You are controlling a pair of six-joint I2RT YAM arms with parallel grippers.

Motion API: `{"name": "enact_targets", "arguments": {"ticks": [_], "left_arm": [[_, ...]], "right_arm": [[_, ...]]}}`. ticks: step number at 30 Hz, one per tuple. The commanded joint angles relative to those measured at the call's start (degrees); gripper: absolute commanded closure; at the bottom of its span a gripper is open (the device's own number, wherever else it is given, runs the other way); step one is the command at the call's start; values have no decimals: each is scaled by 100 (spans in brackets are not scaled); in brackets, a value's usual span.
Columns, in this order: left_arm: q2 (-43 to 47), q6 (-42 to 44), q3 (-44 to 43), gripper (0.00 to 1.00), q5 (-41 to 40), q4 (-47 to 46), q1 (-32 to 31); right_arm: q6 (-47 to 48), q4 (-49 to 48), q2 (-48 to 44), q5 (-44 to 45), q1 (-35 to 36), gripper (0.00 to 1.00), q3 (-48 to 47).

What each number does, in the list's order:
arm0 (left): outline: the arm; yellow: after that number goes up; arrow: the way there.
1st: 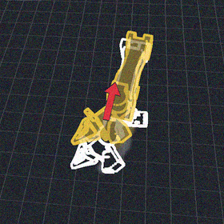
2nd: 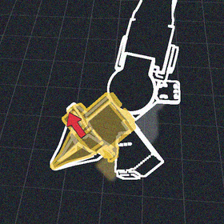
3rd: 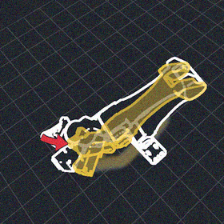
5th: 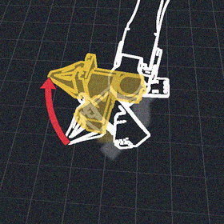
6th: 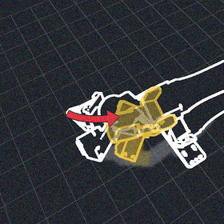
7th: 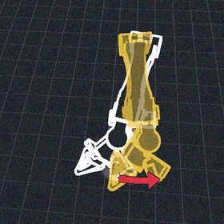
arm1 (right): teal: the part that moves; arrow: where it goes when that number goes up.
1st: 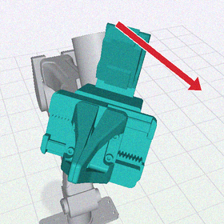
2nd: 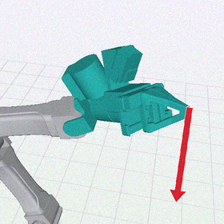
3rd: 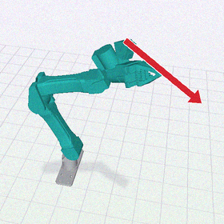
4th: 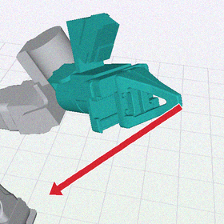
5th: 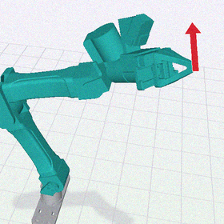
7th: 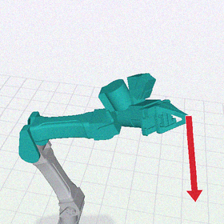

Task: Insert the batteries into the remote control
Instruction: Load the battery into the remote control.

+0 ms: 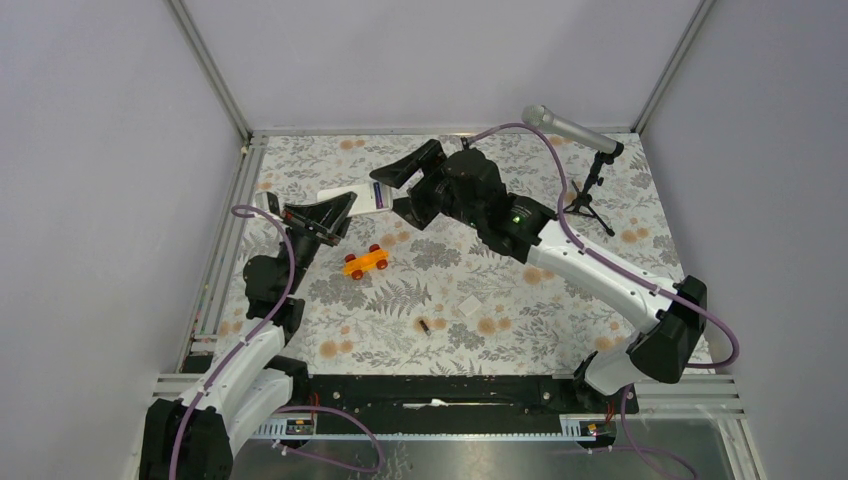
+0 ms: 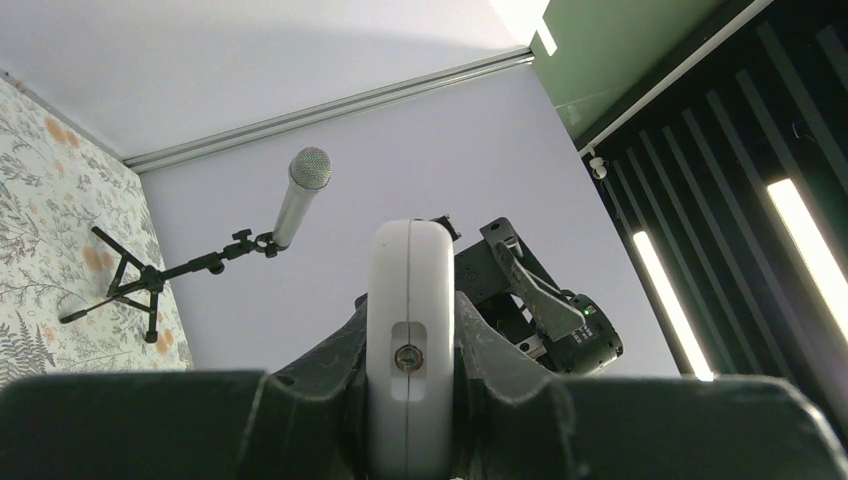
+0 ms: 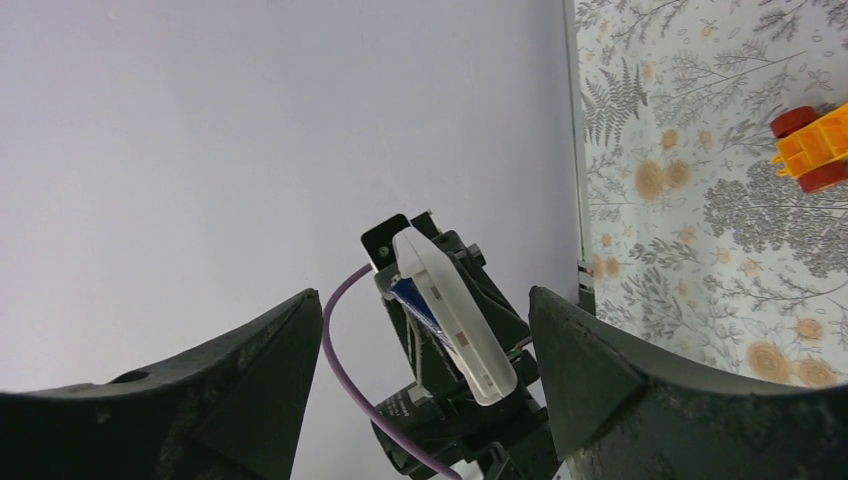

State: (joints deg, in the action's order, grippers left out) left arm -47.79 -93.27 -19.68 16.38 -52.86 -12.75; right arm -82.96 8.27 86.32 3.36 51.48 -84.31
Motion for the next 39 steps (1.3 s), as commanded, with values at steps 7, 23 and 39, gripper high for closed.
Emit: {"name": "enact_targets", "arguments": {"ticks": [7,23,39], "left_arm": [[64,0,-194,100,-40,-511,-17],[70,-53,-238,100,-91,-496,-17],[-80,-577,-309,100,-363,-979,-17]], "right_arm": [[-323,-405,104,-111,-68,31,-38],[-247,-215,268,-182,-77,42,-194],[-208,-482,152,-256,-84,54,39]]}}
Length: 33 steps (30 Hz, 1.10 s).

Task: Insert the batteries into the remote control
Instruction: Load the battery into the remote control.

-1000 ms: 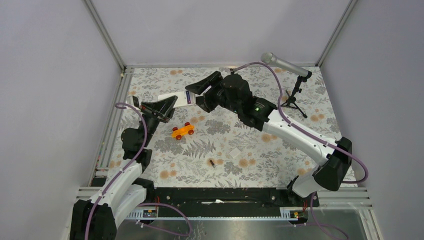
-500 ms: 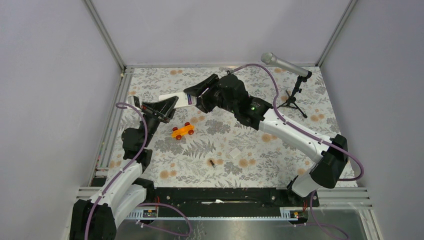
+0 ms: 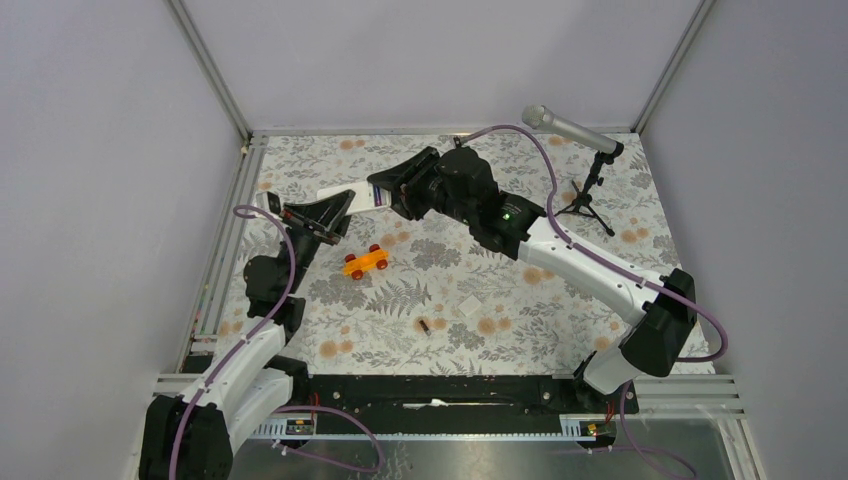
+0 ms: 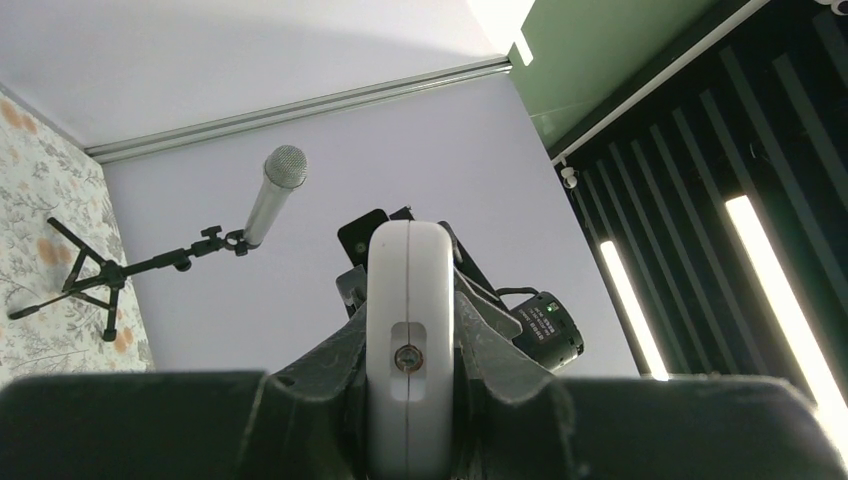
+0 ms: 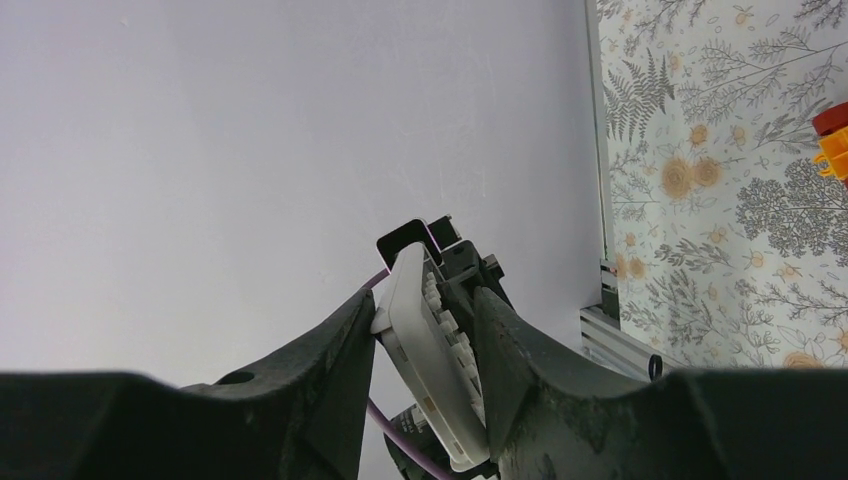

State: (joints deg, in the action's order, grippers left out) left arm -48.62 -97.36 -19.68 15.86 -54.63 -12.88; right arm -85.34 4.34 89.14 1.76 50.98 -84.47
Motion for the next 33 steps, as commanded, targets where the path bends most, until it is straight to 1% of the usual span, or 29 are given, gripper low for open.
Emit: {"name": "enact_targets", "arguments": {"ticks": [1,8,11,15,17,20,26,33], "left_arm": [[-5,-169,-313,100,-318,-818,-4],[-57,-180,-454,100,-229,-767,-4],[-73,-132,-513,100,-148,-684,-4],[-60,-135,-504,100,-152,-676,-4],[-60,-172,-542,100,-113,-559,-4],[-13,-198,-665,100,-29,-226,11],[-30,-433,-1001,100,278,375,67],[37,-1058,-1065,100,228,593,188]], "right_arm": [[41,-105,-143,-110,-30,55,75],[131,-151,-139,-159,-27,56,144],[171,-190,-149,-329,-28,57,166],[185,-239,-180,-388,-36,64,242],[255,-236,-178,-440,-39,65,214],[437,-228,-147,-595,-49,65,109],[645,-44,-123,-1005,-113,61,-12],[1052,216,-167,-1058,-124,61,17]]}}
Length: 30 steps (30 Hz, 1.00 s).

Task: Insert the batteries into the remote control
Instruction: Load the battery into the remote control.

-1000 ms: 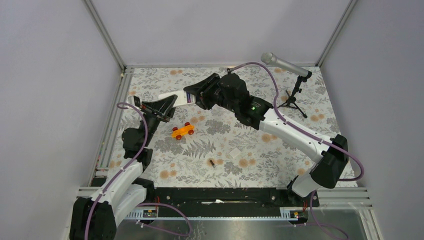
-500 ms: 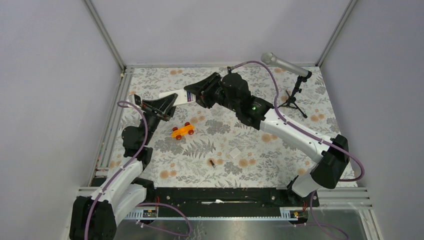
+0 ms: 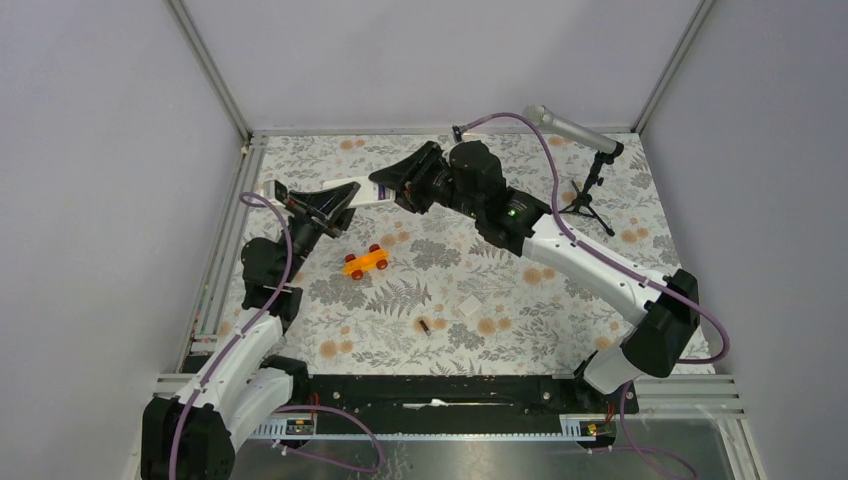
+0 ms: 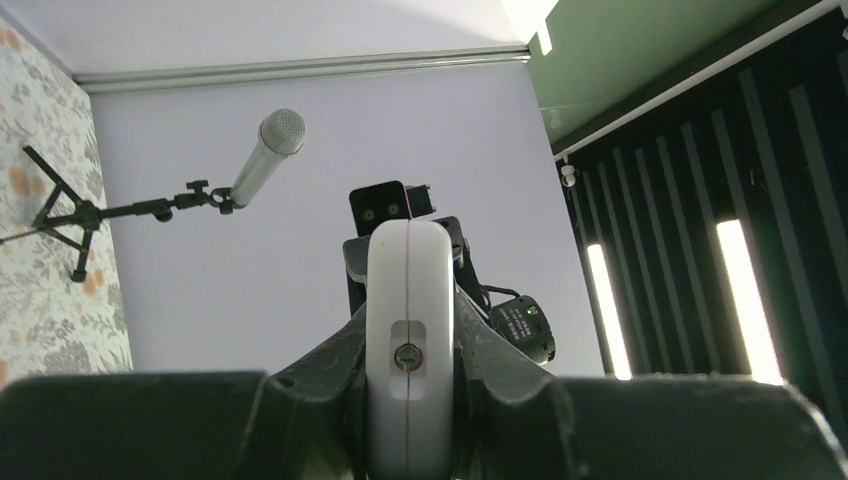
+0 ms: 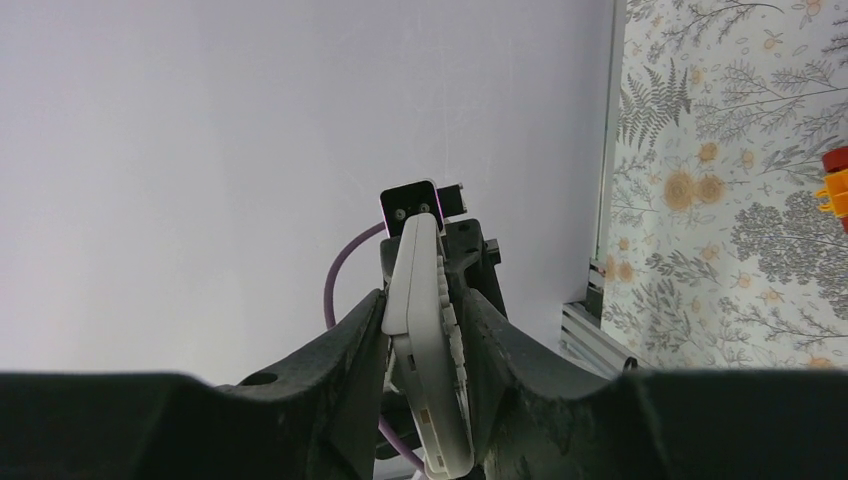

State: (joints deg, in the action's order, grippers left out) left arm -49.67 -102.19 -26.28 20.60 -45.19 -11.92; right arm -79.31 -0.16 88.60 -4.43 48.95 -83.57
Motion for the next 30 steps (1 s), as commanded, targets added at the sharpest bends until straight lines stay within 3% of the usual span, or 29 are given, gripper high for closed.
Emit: {"name": "enact_targets", "arguments": {"ticks": [1,5,10,12,16,22,26,30], "left_arm": [[172,-687,-379,100,-304,-347,93],[325,-992,-273,100,-554,-456,151],[427,-1013,-307,100,-561,-411,194],[403,-1026,-299,100,-517,-446,199],[416,-882,-243,100,-426,-397,199],[582,-462,-202,100,-386,29,199],[642,-326,-161,100,-337,195,199],[660,-153,-154,100,-281,326,201]], "right_arm": [[525,656,-141,-403,80,61,-41],[693,472,-322,-282,81,61,235],[792,381,-344,-257,79,71,266],[801,345,-298,-333,78,71,207],[841,224,-143,-580,80,48,36],[830,-20,-8,-810,36,32,-160],[890,-407,-84,-789,22,14,-108],[1021,-582,-159,-779,-14,8,-137]]}}
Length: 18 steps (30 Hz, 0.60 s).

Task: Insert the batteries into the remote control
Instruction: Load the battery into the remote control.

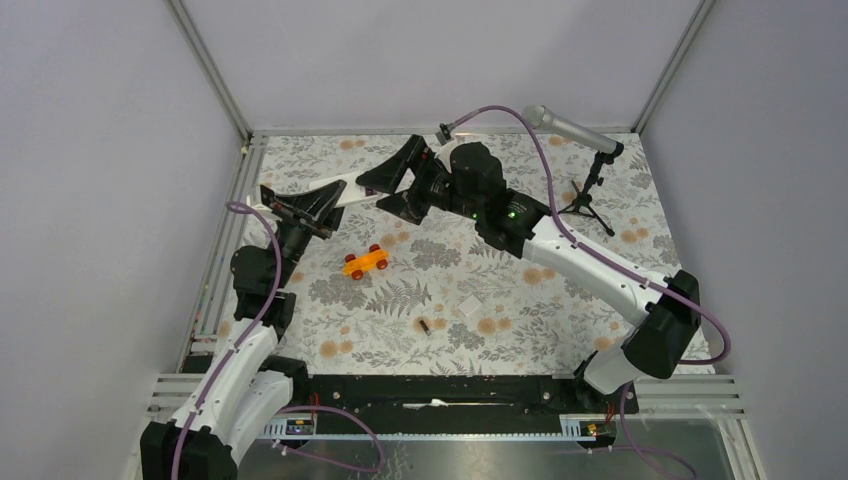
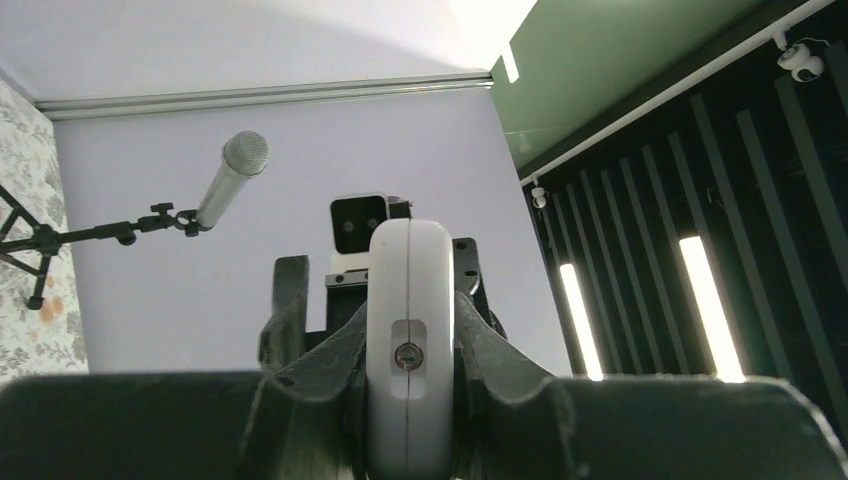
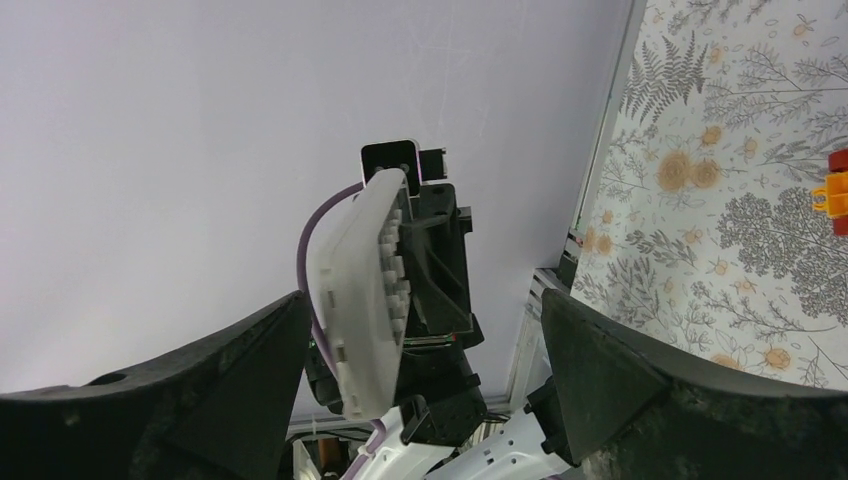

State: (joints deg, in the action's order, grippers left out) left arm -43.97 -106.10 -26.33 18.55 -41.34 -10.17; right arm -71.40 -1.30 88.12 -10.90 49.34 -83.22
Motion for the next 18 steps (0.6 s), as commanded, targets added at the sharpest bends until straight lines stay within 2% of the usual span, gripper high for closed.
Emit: {"name": "enact_targets", "arguments": {"ticks": [1,6,13,18], "left_arm": [[90,298,-160,100,-63,-5,30],[102,563,-188,100,22,148,33],[99,789,-202,100,101,141,33],[90,924,-226,100,169,135,33]], "right_arm": [[254,-514,-124,-124,-70,8,-169],[359,-564,-194,-87,-155,11,-54],[571,-375,-243,54,-223,42,31],[762,-255,-270,251,-223,49,16]]}}
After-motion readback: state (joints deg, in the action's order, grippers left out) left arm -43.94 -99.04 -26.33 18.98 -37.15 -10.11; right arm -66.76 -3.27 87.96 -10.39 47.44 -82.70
